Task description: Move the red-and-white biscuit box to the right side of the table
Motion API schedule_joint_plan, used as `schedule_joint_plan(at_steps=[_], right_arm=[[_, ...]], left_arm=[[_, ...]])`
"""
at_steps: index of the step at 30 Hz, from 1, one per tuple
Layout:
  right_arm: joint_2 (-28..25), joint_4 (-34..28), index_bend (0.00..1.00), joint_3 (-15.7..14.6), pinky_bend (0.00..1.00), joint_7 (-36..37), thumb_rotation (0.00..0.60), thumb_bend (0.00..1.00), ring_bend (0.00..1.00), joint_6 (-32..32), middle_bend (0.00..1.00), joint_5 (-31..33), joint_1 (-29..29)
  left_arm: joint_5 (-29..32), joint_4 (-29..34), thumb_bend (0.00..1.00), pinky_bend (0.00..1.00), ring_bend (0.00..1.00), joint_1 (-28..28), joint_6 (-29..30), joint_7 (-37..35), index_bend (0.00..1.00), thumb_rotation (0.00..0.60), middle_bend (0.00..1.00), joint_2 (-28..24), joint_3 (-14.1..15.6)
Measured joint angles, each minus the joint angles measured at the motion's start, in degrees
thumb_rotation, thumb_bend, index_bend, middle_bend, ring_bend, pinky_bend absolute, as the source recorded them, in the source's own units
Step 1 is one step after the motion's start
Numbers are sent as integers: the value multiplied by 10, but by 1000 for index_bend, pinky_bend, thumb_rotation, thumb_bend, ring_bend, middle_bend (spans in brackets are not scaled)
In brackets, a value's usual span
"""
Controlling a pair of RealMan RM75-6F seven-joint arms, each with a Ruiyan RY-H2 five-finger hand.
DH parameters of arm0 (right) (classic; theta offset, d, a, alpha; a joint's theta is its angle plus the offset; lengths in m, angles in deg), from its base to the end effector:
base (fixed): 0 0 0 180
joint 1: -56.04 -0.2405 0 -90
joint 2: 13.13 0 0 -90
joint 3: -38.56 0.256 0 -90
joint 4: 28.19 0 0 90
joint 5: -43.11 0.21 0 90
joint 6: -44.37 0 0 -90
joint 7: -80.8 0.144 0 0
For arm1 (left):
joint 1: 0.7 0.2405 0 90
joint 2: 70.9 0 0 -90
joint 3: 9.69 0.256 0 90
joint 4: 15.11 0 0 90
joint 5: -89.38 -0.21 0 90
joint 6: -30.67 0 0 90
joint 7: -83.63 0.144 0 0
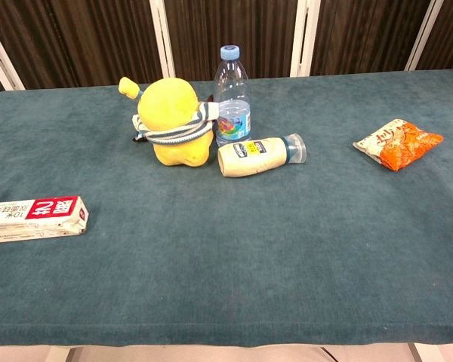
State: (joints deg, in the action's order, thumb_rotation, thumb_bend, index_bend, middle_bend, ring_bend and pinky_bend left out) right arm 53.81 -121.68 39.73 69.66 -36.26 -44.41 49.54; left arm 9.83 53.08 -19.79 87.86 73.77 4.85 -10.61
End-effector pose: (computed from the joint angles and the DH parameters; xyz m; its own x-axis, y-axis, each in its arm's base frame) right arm -0.2997 -0.1818 0.1256 0.5144 -0.0903 0.8528 -0.8572 -0.0839 0.5082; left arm -0.3707 0.2586 0.0855 0.4168 0.3636 0.8331 0.8978 -0.0214 -0.4398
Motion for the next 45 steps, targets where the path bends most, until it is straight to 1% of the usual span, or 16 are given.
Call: schedule_joint_plan(at_steps=[4, 8, 10, 12, 13, 15, 18, 20, 22, 26, 28, 31, 34, 37, 41, 45], right_arm=[[-1, -2, 0, 0, 0, -2, 600, 214, 0, 2, 16, 2, -1], [-2, -4, 0, 0, 0, -1, 600, 214, 0, -4, 16, 1, 1], [-2, -3, 0, 1, 0, -1, 600, 215, 0, -3, 16, 2, 1], [-2, -3, 0, 0, 0, -1, 600, 214, 0, 0, 16, 4, 0], [-2, -3, 0, 0, 0, -1, 600, 214, 0, 1, 16, 4, 0], [-3, -3, 0, 0, 0, -1, 600, 214, 0, 1, 16, 4, 0], [-6, -4, 0, 0, 0, 5, 600, 215, 0, -1, 16, 5, 1], [-7, -4, 0, 1, 0, 7, 600, 214, 0, -4, 16, 5, 2], [-8, -4, 0, 1, 0, 10, 600, 214, 0, -3, 15, 5, 2], [-1, -2, 0, 6, 0, 16, 600, 214, 0, 7, 12, 5, -8], [3, -1, 0, 9, 0, 14, 600, 214, 0, 16, 12, 1, -19], [2, -11, 0, 16, 0, 14, 600, 214, 0, 45, 12, -5, -43], [-1, -28, 0, 32, 0, 14, 600, 215, 0, 88, 12, -3, -81], [-2, -47, 0, 57, 0, 6, 600, 214, 0, 141, 13, 13, -127], [3, -75, 0, 99, 0, -14, 600, 215, 0, 224, 25, 63, -201], [10, -97, 0, 128, 0, -19, 600, 215, 0, 304, 33, 125, -269]], left_arm=[[2, -1, 316, 75, 22, -2, -1, 2, 22, 600, 63, 3, 0], [-3, -8, 318, 181, 69, -6, -4, -1, 92, 600, 101, 8, 3], [-4, -16, 318, 212, 87, -8, -9, 1, 121, 600, 112, 11, 4], [-4, -24, 319, 335, 185, -10, -11, 3, 230, 600, 199, 15, 5], [-4, -29, 319, 418, 257, -11, -10, 4, 308, 600, 272, 19, 4], [-9, -34, 321, 544, 392, -11, -1, 2, 451, 600, 416, 24, 4], [-22, -51, 327, 649, 516, -10, 24, -1, 588, 600, 555, 36, 3], [-32, -68, 329, 663, 544, -11, 38, -8, 622, 600, 592, 47, 3], [-40, -75, 329, 670, 562, -12, 46, -19, 636, 600, 613, 51, 3], [-76, -69, 330, 678, 573, -21, 83, -49, 626, 600, 621, 53, 3], [-97, -54, 330, 678, 572, -30, 93, -55, 620, 600, 618, 49, 3], [-114, -10, 329, 677, 573, -50, 91, -53, 616, 600, 616, 36, 2], [-125, 52, 329, 675, 572, -77, 79, -39, 611, 600, 613, 20, -3], [-128, 100, 331, 673, 573, -102, 59, -18, 602, 600, 612, 10, -9], [-120, 143, 330, 673, 572, -137, 13, 20, 599, 600, 612, 5, -21], [-100, 169, 330, 677, 568, -158, -5, 64, 592, 600, 609, 9, -36]])
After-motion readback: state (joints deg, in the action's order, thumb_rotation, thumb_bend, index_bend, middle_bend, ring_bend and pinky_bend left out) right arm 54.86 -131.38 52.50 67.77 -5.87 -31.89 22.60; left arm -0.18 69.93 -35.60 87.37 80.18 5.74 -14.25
